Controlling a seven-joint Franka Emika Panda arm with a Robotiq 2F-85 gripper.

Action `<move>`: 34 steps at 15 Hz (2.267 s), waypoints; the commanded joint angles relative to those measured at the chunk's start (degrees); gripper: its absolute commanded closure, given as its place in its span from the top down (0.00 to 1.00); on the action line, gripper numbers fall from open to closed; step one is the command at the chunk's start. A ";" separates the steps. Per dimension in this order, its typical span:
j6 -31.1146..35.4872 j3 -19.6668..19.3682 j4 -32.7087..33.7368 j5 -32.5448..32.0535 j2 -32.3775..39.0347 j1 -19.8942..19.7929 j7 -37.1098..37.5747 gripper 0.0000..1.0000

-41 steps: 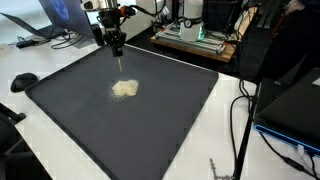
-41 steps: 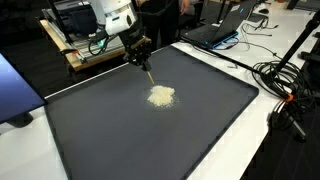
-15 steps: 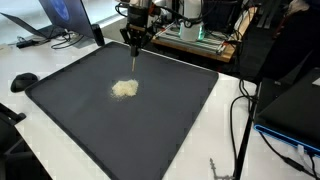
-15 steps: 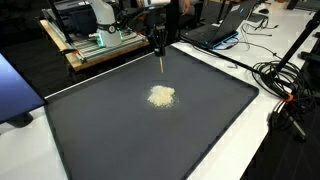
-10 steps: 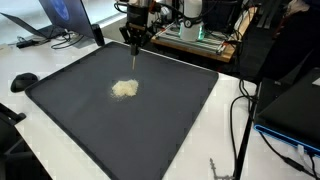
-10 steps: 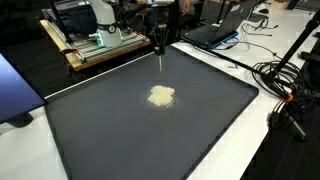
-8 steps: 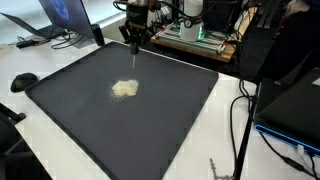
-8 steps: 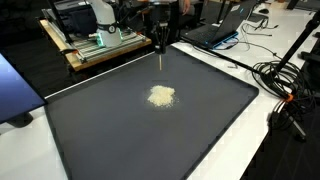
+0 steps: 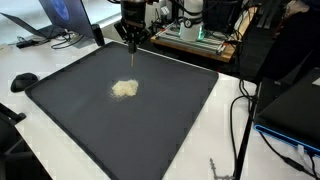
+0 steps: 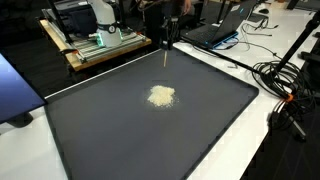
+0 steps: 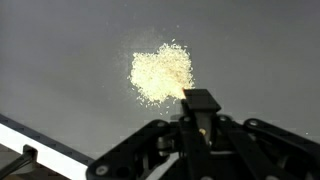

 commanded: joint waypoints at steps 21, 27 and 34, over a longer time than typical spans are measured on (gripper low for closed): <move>6.73 -1.75 5.20 -3.53 9.42 1.24 0.40 0.03; 7.43 -3.00 6.16 -4.31 12.63 1.21 0.25 0.03; 9.33 -4.20 8.11 -3.83 16.38 1.05 -0.44 0.03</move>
